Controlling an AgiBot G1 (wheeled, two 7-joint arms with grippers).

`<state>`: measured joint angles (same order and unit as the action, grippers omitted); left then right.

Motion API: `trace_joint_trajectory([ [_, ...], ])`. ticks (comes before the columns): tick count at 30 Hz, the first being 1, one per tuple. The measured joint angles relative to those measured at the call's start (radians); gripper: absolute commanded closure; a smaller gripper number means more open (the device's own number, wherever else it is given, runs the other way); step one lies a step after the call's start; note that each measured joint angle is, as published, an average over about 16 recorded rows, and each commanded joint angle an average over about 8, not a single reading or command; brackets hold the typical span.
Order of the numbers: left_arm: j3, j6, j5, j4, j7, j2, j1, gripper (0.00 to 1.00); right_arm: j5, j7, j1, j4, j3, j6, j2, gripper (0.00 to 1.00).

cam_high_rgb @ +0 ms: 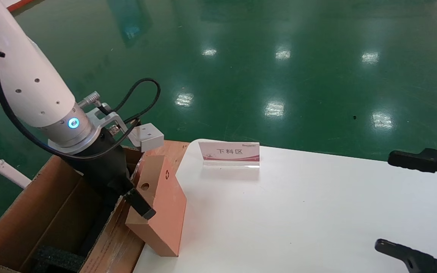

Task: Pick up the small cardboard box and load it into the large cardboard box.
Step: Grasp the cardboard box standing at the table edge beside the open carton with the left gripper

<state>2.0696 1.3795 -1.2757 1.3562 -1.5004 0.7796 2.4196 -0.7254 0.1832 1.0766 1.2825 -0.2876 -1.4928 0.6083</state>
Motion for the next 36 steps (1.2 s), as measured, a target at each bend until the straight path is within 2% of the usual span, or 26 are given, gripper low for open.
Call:
trace_joint_trajectory([
  [14,-0.007,-0.068,-0.05,0.002,-0.008,-0.034,0.014,0.0,0.001,0.0,0.0,0.0,-0.001,0.0,0.0,0.0],
  [24,-0.004,-0.136,-0.076,0.003,-0.027,-0.043,-0.02,0.0,0.001,-0.001,0.0,0.0,-0.002,0.001,-0.001,0.0],
  [36,0.009,-0.159,-0.08,0.001,-0.036,-0.038,-0.061,0.0,0.002,-0.001,0.001,0.0,-0.002,0.001,-0.001,0.0],
])
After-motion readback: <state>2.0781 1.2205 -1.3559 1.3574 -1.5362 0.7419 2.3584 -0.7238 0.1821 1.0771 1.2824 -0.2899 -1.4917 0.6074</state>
